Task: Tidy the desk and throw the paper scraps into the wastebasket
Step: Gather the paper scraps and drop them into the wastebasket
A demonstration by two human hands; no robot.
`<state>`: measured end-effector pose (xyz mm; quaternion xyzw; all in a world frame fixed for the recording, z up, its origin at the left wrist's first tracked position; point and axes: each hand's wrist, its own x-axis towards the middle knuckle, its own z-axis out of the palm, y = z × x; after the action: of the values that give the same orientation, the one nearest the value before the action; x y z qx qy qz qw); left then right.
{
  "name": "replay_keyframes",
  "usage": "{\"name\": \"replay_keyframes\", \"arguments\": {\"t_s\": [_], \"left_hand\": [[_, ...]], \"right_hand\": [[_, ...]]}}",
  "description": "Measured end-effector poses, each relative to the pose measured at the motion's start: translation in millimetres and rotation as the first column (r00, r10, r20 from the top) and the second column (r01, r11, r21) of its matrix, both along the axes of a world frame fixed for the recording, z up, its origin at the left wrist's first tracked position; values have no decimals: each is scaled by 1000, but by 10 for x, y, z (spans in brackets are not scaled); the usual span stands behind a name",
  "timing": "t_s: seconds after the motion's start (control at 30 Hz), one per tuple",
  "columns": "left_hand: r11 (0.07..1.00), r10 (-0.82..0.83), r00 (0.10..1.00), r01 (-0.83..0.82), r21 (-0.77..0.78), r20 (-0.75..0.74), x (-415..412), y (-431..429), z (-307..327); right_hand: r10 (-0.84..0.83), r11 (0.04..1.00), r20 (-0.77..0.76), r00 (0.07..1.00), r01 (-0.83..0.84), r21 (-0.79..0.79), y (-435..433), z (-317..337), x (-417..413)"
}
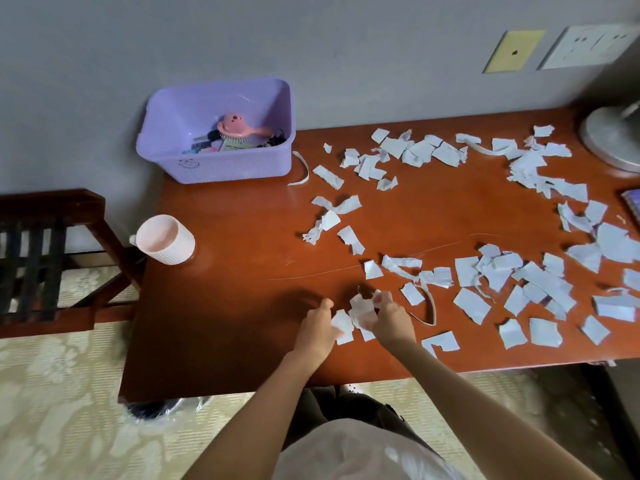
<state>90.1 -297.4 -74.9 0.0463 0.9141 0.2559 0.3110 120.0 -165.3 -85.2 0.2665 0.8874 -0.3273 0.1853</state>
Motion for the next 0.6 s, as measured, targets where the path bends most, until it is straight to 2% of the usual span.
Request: {"name": "replay_keyframes", "arguments": {"t_s": [0.1,0.2,0.33,0.43,0.6], "left_hand": [[996,-53,997,50,-73,-49,88,92,-26],[998,-20,991,11,-65,-134,60,142,-28],[989,141,981,-134,61,-134,-113,177,-6],[952,282,951,-262,159,-124,-241,192,80],[911,389,912,-360,200,-128,-358,151,170]], "right_hand": [[0,999,-16,1000,0,38,-11,-29,-10],[-47,998,-60,997,49,29,10,-41,-26],[-137,988,-114,984,128,-87,133,9,-60],[-215,975,-145,966,204,-86,279,50,-69],[-91,995,-112,990,85,-52,267,-11,5]]}}
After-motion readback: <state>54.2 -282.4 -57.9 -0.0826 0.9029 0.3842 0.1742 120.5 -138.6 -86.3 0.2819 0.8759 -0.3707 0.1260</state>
